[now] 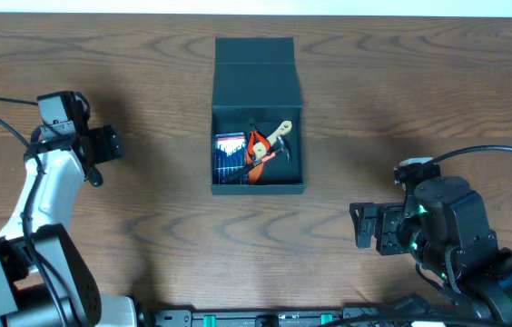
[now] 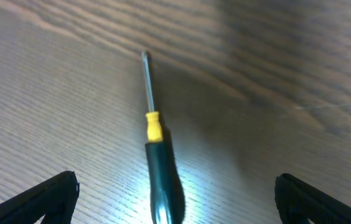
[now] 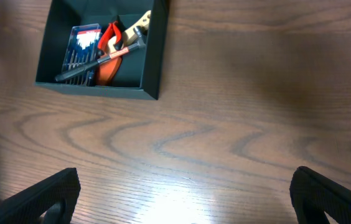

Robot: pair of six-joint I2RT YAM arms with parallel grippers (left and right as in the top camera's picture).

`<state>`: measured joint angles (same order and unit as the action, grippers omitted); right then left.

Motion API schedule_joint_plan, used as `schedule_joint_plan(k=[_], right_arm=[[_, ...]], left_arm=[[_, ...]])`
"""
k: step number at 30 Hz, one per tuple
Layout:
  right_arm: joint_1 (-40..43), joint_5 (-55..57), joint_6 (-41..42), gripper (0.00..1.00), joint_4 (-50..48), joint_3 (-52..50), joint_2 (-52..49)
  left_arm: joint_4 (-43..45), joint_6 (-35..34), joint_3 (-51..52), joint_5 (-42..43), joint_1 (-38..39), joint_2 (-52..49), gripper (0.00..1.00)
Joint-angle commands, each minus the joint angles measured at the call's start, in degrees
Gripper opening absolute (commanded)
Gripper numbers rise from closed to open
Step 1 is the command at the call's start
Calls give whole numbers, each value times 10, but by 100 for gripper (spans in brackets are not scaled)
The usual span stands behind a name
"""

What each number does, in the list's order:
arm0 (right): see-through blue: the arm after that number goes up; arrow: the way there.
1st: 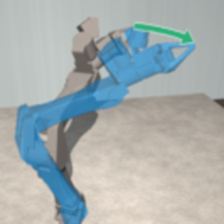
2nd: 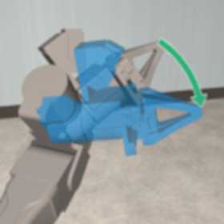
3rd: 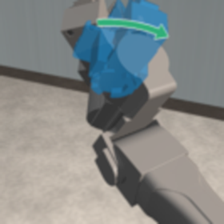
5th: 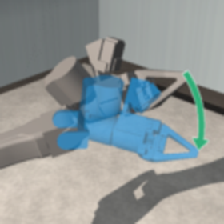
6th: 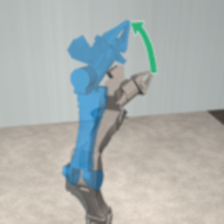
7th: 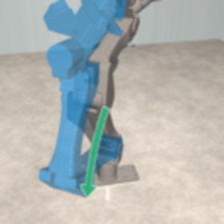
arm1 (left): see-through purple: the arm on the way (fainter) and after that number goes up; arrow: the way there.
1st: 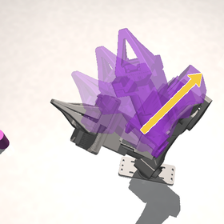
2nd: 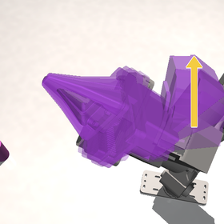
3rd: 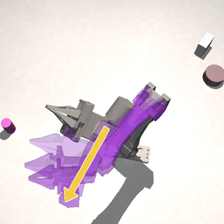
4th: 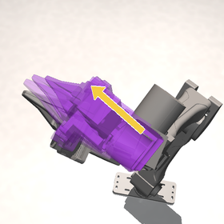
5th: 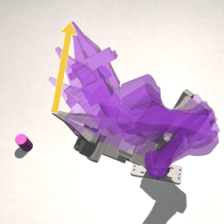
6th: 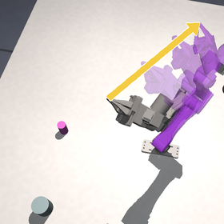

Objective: Pack container
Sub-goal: 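Lower the left gripper and close it on the screwdriver handle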

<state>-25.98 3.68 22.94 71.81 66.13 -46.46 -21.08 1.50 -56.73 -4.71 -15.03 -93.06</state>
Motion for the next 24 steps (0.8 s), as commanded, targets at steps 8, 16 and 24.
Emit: schedule_joint_plan(k=[8, 16, 24], right_arm=[[4, 2, -7, 99, 0, -1, 1], [4, 2, -7, 99, 0, -1, 1], [4, 2, -7, 99, 0, -1, 1]], left_arm=[[-12, 1, -9, 4, -50, -14, 99], [-51, 1, -9, 28, -49, -35, 97], [-90, 1, -8, 28, -49, -52, 97]])
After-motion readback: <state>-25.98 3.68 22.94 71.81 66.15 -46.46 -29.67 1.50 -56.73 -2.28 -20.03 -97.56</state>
